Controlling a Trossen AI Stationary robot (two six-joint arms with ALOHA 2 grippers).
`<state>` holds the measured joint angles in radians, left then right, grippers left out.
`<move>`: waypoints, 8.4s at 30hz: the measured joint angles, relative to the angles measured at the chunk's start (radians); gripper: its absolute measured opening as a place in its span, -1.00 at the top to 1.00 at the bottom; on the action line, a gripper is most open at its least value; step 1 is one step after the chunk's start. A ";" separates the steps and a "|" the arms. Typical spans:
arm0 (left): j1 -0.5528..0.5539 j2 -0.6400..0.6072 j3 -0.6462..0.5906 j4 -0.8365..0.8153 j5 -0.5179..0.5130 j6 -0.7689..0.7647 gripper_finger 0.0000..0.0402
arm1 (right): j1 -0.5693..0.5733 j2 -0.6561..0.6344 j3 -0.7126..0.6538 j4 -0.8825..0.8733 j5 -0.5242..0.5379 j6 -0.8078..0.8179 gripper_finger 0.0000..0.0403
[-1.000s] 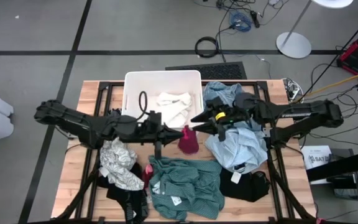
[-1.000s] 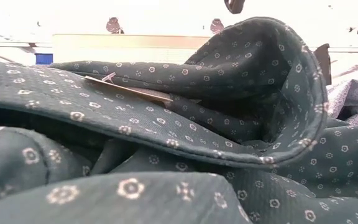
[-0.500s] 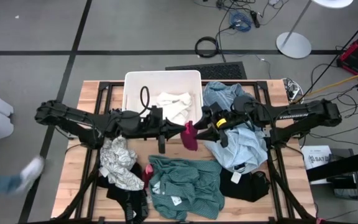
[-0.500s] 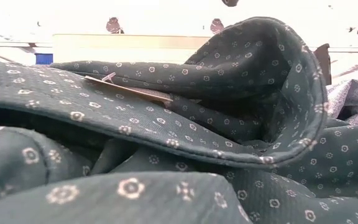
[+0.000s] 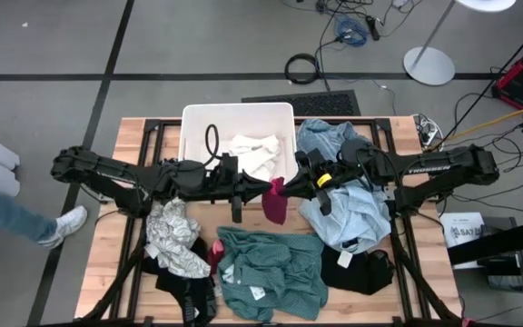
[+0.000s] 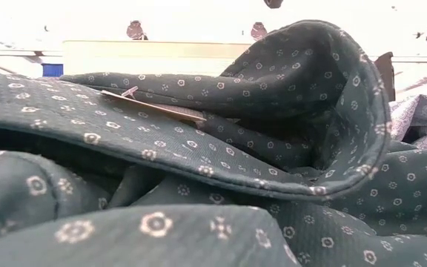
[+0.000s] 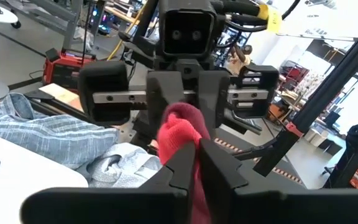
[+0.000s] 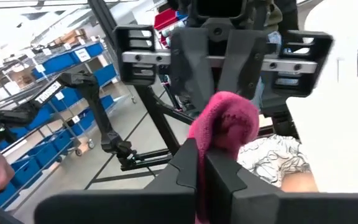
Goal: Sort clothes
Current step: Put the red sock into the white laundry organizer
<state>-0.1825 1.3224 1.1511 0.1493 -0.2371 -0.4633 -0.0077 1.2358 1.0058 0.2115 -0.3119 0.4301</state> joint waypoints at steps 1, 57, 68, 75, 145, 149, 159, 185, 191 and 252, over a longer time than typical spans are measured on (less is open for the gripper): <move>0.000 0.000 0.000 0.000 0.000 0.000 0.79 | -0.008 0.000 0.000 0.000 0.000 0.003 0.99; -0.269 -0.021 0.000 -0.873 -0.094 -0.637 0.32 | -0.410 0.678 0.940 -1.002 0.130 -0.367 0.15; -0.412 -0.017 0.000 -0.989 -0.027 -0.811 0.32 | -0.318 0.448 0.926 -1.080 0.128 -0.445 -0.14; -0.441 0.074 0.000 -1.023 -0.079 -0.885 0.32 | -0.233 0.323 0.814 -1.071 0.129 -0.427 -0.11; -0.361 0.176 0.000 -0.969 0.086 -0.973 0.28 | -0.129 -0.048 0.246 -0.758 0.124 -0.169 -0.10; -0.359 0.274 0.000 -0.969 0.140 -1.032 0.03 | -0.113 -0.048 0.246 -0.777 0.124 -0.175 -0.10; -0.327 0.389 0.000 -0.905 0.080 -1.149 -0.23 | -0.108 -0.048 0.246 -0.797 0.124 -0.212 -0.10; -0.290 0.263 0.000 -0.907 0.130 -0.981 0.96 | -0.108 -0.048 0.247 -0.867 0.124 -0.203 -0.10; -0.256 0.063 0.000 -0.694 0.038 -0.735 0.96 | -0.108 -0.047 0.247 -0.791 0.093 -0.202 -0.10; -0.059 -0.027 0.000 -0.299 0.026 -0.306 0.72 | 0.040 0.164 0.246 -0.353 0.022 -0.136 0.98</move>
<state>-0.2413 1.2957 1.1515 -0.1496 -0.2115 -0.7689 0.0323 1.4002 1.2518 -0.1418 -0.2901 0.2944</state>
